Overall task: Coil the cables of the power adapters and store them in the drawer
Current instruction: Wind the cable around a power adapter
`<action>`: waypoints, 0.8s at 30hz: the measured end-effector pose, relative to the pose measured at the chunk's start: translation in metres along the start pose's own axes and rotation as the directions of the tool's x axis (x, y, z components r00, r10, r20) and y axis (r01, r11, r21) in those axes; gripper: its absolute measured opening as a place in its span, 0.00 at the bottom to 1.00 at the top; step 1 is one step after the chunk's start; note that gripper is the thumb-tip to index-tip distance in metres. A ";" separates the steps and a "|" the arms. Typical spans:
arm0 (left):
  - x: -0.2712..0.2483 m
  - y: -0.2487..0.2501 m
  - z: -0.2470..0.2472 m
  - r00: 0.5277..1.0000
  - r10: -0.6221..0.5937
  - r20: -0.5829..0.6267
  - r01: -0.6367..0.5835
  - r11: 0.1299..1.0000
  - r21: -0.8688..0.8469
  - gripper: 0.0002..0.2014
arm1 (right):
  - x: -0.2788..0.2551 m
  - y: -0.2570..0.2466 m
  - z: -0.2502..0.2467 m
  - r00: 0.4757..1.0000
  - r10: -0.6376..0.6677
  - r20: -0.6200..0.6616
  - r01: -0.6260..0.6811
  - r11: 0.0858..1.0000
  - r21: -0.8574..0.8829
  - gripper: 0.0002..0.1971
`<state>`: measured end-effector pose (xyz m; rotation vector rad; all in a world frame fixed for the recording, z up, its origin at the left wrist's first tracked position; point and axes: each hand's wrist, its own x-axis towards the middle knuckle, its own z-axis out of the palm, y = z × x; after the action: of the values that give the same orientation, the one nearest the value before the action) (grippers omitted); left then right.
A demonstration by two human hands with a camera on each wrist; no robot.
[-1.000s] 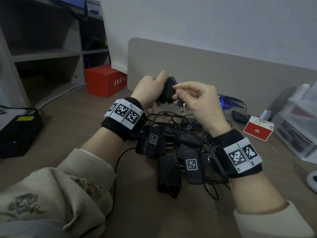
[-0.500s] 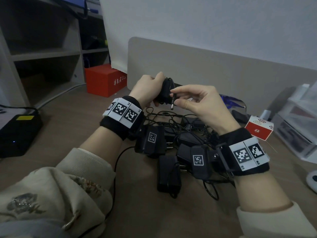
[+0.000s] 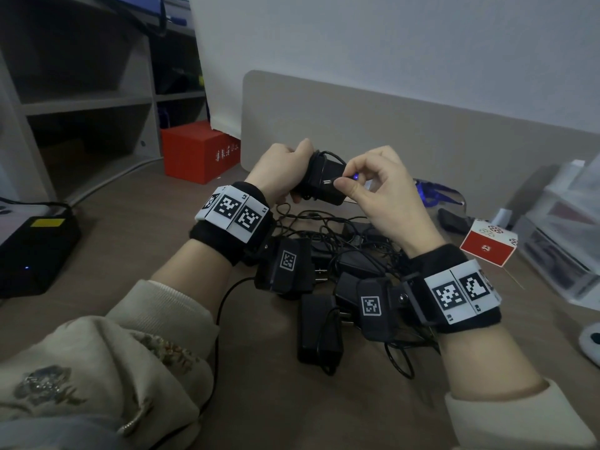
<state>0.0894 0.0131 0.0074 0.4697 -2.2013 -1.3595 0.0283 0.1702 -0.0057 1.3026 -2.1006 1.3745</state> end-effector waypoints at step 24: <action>-0.007 0.002 0.000 0.934 0.096 0.344 -0.043 0.986 -0.158 0.19 | -0.001 0.007 0.000 0.971 0.022 -0.237 -0.041 0.996 -0.076 0.08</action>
<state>0.0952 0.0181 0.0077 0.0948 -2.3423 -1.6588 0.0229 0.1715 -0.0104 1.0235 -2.0005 1.3679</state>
